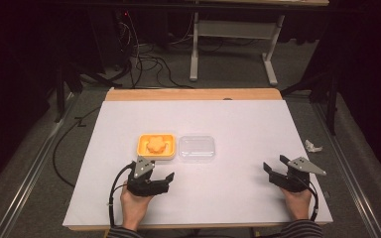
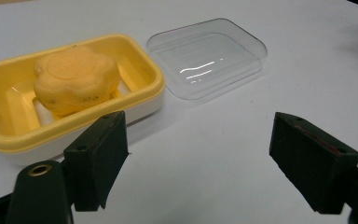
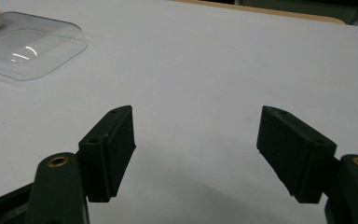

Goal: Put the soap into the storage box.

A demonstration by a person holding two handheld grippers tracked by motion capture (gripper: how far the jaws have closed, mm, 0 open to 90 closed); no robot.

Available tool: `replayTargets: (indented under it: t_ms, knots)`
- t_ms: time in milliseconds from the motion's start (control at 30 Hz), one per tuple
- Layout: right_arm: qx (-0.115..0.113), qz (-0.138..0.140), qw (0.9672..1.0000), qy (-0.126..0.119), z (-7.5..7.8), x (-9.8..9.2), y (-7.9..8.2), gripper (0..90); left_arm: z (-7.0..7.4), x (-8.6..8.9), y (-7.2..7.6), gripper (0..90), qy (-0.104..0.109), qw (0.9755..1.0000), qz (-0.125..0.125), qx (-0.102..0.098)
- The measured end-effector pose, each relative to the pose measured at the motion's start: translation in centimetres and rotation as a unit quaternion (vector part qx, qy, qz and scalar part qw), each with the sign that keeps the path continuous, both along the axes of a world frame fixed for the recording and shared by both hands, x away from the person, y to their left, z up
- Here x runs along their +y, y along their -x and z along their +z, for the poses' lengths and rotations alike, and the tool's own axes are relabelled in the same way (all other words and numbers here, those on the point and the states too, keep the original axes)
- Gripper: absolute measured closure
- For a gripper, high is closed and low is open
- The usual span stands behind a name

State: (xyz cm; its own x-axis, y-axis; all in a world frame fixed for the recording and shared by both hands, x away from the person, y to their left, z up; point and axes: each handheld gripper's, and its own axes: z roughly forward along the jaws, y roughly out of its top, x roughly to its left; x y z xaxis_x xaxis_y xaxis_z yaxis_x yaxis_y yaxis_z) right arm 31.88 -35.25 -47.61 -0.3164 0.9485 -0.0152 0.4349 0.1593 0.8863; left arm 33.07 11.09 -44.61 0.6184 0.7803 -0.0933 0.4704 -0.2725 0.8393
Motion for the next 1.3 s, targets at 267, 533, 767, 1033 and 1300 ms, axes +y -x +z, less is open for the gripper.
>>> replayTargets:
  t_ms: [267,533,767,1033,1300]
  knots:
    - [0.003,0.0,1.0,0.002,0.0,0.1,0.0,28.1,-0.3,-0.2,0.0,21.2,-0.008,0.9999,-0.008,0.002]
    - [0.003,-0.002,1.0,0.001,0.0,0.0,0.0,28.2,-0.9,-0.8,-0.3,21.2,-0.013,0.9998,-0.01,0.008]
    - [0.002,-0.002,1.0,0.0,0.0,0.0,0.0,28.1,-1.5,-1.3,-0.8,21.3,-0.02,0.9996,-0.013,0.017]
    - [0.001,0.0,1.0,0.001,0.0,0.0,0.0,28.1,-2.0,-1.8,-1.2,21.2,-0.025,0.9993,-0.014,0.023]
    - [0.001,0.0,1.0,0.0,0.0,0.0,0.0,28.1,-2.5,-2.2,-1.5,21.2,-0.034,0.9991,-0.014,0.022]
